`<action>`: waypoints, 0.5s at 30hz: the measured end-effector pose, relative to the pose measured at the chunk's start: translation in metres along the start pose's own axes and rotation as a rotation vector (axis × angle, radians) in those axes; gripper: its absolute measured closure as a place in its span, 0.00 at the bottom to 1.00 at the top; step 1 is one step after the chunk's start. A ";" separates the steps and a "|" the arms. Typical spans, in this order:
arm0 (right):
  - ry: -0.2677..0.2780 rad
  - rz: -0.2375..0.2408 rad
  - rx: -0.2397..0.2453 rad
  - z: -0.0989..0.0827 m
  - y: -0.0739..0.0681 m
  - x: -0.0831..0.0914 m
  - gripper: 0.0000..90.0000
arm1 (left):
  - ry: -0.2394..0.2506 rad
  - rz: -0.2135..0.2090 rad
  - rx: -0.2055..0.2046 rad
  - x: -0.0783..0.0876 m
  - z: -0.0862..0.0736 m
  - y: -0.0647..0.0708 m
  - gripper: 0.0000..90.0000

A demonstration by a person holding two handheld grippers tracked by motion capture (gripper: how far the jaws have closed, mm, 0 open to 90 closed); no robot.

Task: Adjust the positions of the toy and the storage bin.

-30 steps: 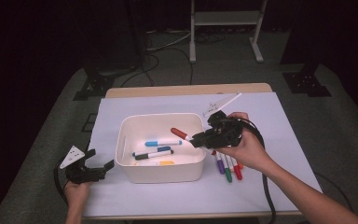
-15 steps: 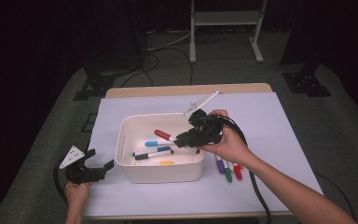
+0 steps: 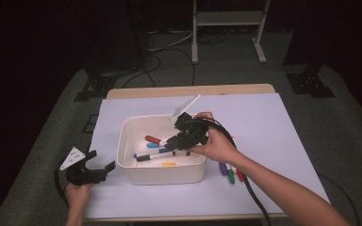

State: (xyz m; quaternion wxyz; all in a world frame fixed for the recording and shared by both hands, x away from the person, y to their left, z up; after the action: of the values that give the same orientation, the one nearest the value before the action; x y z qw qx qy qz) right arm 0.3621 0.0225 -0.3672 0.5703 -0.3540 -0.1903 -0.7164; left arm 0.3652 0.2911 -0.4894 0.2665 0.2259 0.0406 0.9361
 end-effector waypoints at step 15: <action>-0.071 0.043 0.037 0.005 -0.003 -0.050 0.84 | 0.000 -0.003 0.003 0.000 0.000 0.000 0.00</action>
State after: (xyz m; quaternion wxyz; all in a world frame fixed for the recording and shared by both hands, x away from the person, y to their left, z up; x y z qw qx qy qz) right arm 0.3656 0.0607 -0.3993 0.5848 -0.3726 -0.2161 -0.6874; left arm 0.3652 0.2913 -0.4893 0.2676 0.2262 0.0425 0.9356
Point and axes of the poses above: each handheld gripper's, and its own axes: x roughly backward along the jaws, z roughly out of its top, y roughly to its right, the point moved 9 cm from there along -x, roughly forward along the jaws, and after that the axes turned 5 degrees about x, right-handed, at the moved point
